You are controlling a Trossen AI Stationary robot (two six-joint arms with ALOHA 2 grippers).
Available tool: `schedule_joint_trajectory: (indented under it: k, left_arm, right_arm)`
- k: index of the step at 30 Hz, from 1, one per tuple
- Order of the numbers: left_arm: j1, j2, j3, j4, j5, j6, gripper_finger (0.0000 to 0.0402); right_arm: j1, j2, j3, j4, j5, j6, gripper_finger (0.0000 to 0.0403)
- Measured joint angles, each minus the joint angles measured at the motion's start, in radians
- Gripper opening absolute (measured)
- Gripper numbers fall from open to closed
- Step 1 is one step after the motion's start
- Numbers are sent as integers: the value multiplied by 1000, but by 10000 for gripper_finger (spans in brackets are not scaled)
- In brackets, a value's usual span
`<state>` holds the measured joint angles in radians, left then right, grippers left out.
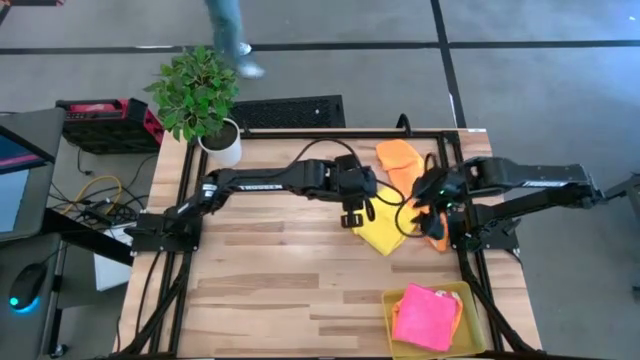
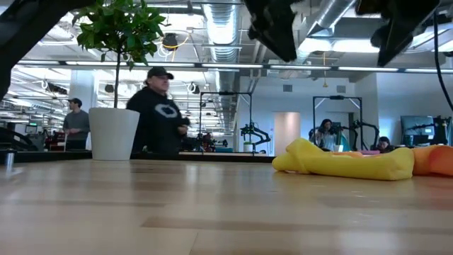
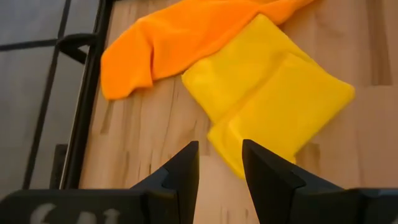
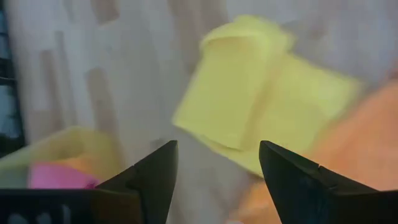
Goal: Fold microfiber towels
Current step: Fold the yellow microfiber cloth
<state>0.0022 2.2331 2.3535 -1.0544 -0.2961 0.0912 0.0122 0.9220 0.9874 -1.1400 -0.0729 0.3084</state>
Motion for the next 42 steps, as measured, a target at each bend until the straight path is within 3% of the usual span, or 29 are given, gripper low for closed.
schedule_joint_trajectory:
  k: [4, 10, 17, 27, 38, 42]
  left_arm:
    - [-22, -46, 1, -47, -5, -79, 116]
    - [-57, -89, 1, -81, -37, -139, 116]
    - [-88, -98, 1, -104, -86, -159, 116]
    - [-105, -98, 1, -109, -86, -163, 116]
    - [-104, -98, 1, -118, -87, -154, 116]
    - [-104, -98, 1, -125, -87, -139, 116]
  right_arm:
    - [16, 1, -126, 194, -95, 109, 249]
    - [61, 66, -228, 321, -87, 348, 249]
    - [51, 247, -233, 306, -7, 503, 249]
    - [-55, 469, -233, 314, -12, 411, 249]
    - [-128, 556, -232, 370, -180, 259, 249]
    - [-133, 574, -232, 372, -178, 249, 249]
